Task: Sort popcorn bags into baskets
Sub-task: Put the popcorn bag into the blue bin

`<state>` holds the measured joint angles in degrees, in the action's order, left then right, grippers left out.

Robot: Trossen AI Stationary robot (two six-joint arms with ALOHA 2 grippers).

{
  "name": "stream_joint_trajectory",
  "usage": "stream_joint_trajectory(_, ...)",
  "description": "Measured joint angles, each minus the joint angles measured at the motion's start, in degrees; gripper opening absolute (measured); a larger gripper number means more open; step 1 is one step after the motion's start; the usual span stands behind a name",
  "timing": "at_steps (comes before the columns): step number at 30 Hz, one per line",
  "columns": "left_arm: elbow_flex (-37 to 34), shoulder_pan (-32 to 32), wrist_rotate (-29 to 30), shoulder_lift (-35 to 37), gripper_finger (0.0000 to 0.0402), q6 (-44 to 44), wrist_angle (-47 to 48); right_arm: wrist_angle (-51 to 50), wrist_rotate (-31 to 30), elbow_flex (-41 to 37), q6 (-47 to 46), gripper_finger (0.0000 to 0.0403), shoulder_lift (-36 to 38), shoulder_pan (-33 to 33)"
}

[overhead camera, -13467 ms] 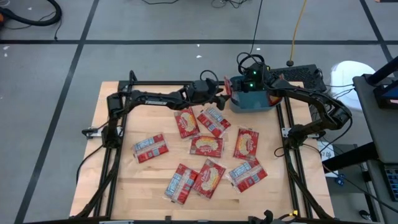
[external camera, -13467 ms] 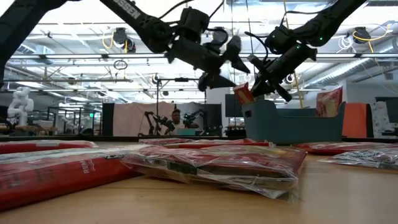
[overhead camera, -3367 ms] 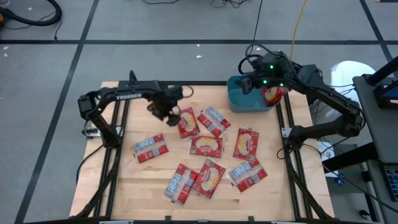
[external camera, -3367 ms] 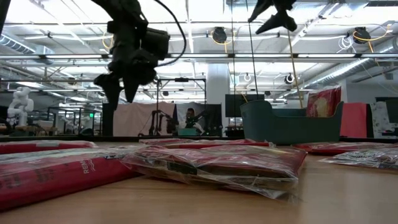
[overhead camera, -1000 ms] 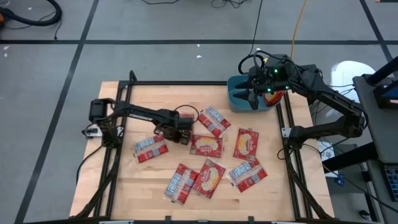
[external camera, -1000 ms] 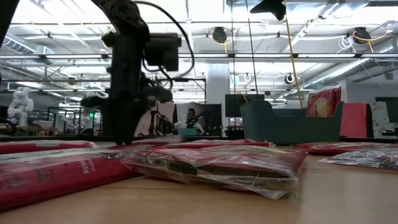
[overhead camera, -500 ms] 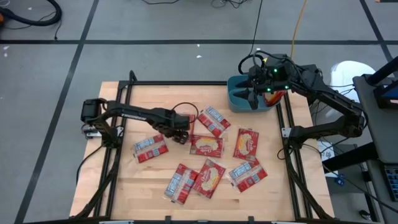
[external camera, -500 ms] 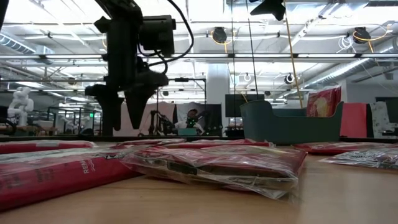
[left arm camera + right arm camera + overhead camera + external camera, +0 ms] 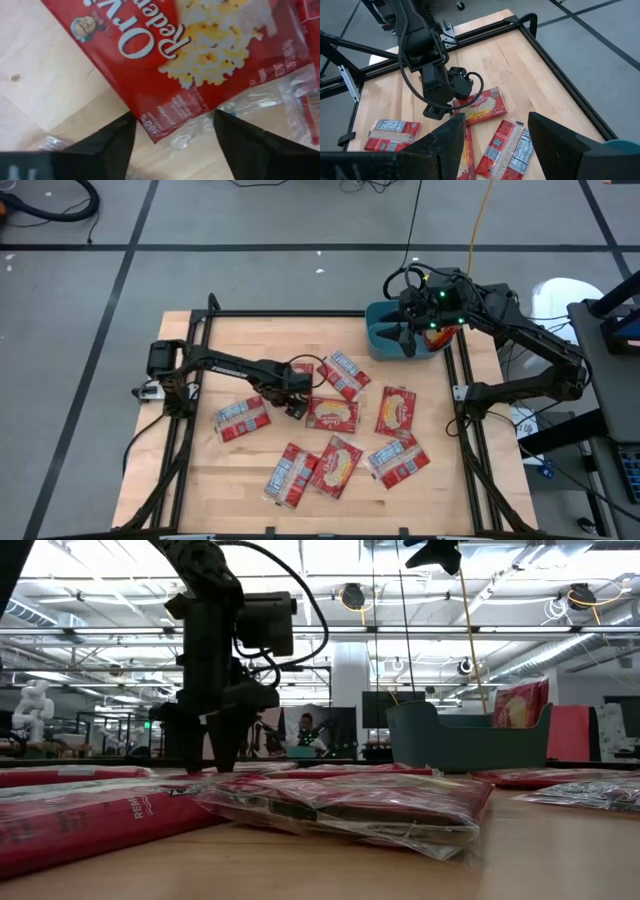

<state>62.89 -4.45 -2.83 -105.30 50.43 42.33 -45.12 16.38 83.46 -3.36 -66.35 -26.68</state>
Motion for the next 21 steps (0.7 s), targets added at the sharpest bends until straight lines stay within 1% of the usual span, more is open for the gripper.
stream_joint_trajectory(3, 0.22, -0.13, -1.07, -1.66, 0.023, 0.04, 0.35, 0.2, -0.02, 0.0, 0.0, 0.021, 0.0, 0.0)
stream_joint_trajectory(6, 0.31, -0.15, -0.92, -2.63, 0.0187, 0.19, 1.41, 0.28, -0.02, 0.0, 0.0, 0.021, 0.0, 0.0)
stream_joint_trajectory(8, 0.26, -0.15, -0.46, -2.67, 0.015, -0.68, 1.86, 0.27, -0.01, 0.0, 0.0, 0.021, 0.0, 0.0)
stream_joint_trajectory(13, 0.04, -0.36, 0.13, -1.46, 0.0034, -9.19, 1.81, 0.26, -0.01, 0.0, 0.0, 0.021, 0.0, 0.0)
stream_joint_trajectory(14, 0.04, -0.67, 0.08, -0.74, 0.0018, -10.23, 1.92, 0.26, -0.02, 0.0, 0.0, 0.021, 0.0, 0.0)
stream_joint_trajectory(16, -0.06, -1.06, 0.62, 0.29, 0.001, -11.24, 2.37, 0.26, -0.02, 0.0, 0.0, 0.021, 0.0, 0.0)
stream_joint_trajectory(21, -0.26, -2.01, 7.32, 4.9, 0.0003, -13.15, 4.73, 0.24, -1.59, 0.0, -0.58, 0.021, 0.0, 0.0)
